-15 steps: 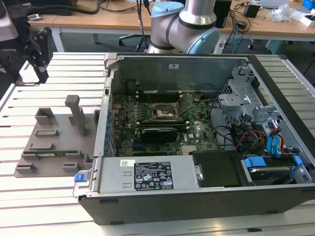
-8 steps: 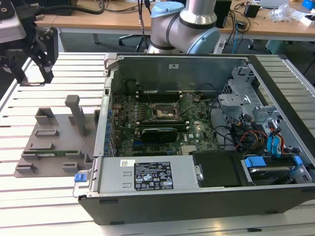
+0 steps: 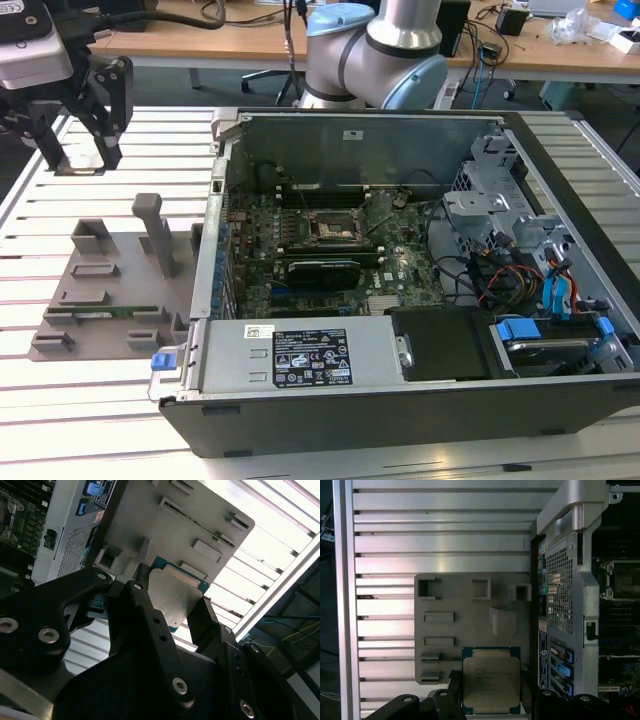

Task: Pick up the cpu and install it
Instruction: 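Pick up the cpu and move it towards the insertion slot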

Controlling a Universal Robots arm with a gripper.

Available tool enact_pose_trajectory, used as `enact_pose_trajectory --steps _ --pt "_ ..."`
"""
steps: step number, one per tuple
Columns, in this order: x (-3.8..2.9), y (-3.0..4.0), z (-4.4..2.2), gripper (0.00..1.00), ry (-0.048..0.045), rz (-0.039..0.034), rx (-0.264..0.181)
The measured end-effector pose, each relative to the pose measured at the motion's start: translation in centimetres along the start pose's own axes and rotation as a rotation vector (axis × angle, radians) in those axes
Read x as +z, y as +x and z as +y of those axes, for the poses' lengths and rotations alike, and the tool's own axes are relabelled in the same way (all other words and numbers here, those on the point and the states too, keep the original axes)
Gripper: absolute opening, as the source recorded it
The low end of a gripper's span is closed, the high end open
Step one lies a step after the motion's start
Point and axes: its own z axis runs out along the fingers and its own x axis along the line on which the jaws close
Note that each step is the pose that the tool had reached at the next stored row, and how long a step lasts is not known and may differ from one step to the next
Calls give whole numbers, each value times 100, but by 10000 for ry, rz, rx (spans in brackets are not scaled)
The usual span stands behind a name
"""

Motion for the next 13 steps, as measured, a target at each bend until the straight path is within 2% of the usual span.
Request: enact_pose_trajectory --steps 1,13 --pt "2 -35 1 55 6 0 0" --pt "28 -233 29 55 51 -2 -1"
